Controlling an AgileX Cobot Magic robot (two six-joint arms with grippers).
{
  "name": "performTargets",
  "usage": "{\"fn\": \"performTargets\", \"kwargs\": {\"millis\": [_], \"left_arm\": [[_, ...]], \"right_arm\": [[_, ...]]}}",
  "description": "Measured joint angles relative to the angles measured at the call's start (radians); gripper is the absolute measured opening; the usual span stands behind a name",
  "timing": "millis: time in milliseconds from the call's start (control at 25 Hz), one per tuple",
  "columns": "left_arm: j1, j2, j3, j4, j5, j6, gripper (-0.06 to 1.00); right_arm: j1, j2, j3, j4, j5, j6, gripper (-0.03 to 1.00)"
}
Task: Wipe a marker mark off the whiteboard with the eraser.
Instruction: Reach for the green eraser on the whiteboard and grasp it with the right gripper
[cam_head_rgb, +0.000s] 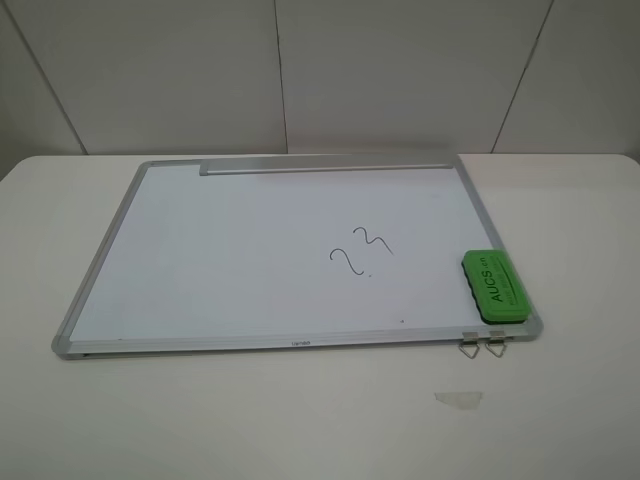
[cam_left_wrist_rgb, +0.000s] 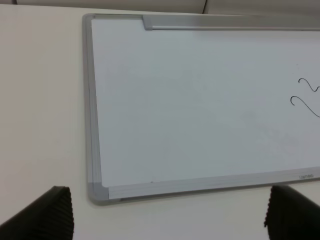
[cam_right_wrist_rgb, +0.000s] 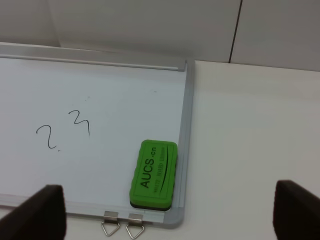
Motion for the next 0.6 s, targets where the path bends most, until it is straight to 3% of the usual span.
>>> {"fn": "performTargets", "kwargs": {"millis": [600], "left_arm": [[0.000,0.000,0.000,0.000,0.000,0.000,0.78]], "right_arm": [[0.000,0.000,0.000,0.000,0.000,0.003,0.83]]}}
